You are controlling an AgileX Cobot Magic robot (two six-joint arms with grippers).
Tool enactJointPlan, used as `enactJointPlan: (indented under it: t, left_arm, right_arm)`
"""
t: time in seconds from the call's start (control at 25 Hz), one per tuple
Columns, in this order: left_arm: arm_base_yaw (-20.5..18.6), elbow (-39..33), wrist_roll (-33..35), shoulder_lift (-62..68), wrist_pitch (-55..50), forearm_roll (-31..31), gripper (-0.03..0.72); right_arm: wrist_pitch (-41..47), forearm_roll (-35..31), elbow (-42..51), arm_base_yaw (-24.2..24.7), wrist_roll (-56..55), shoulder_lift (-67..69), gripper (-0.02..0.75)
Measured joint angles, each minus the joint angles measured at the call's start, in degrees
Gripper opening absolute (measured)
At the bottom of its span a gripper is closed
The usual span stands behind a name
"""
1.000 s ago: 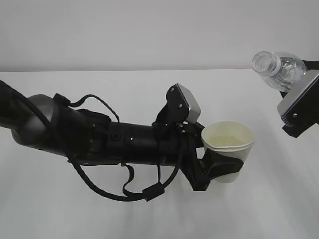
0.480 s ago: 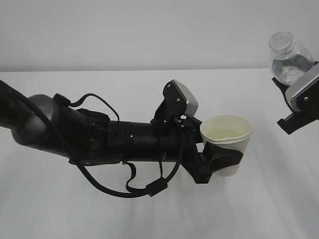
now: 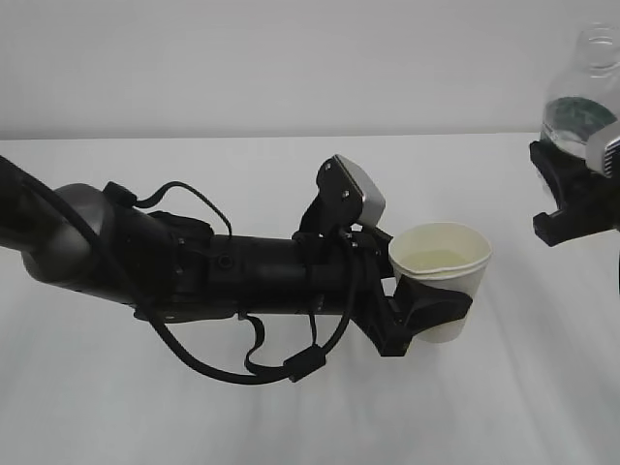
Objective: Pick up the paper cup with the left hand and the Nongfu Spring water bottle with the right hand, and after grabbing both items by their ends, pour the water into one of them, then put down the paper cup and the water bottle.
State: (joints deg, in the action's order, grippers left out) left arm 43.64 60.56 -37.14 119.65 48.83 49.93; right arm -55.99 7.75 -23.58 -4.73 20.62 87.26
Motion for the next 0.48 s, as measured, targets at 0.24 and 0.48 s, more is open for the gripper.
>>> enactJointPlan:
  t: [0.24, 0.48]
  left_arm:
    - [0.0, 0.0, 0.0, 0.0, 0.0, -0.1, 0.475]
    - [0.0, 0.0, 0.0, 0.0, 0.0, -0.1, 0.475]
  right_arm:
    - [0.0, 0.0, 0.7, 0.0, -10.8, 0.1, 0.382]
    - [-4.3, 0.0, 2.8, 0.0, -16.6, 3.4, 0.382]
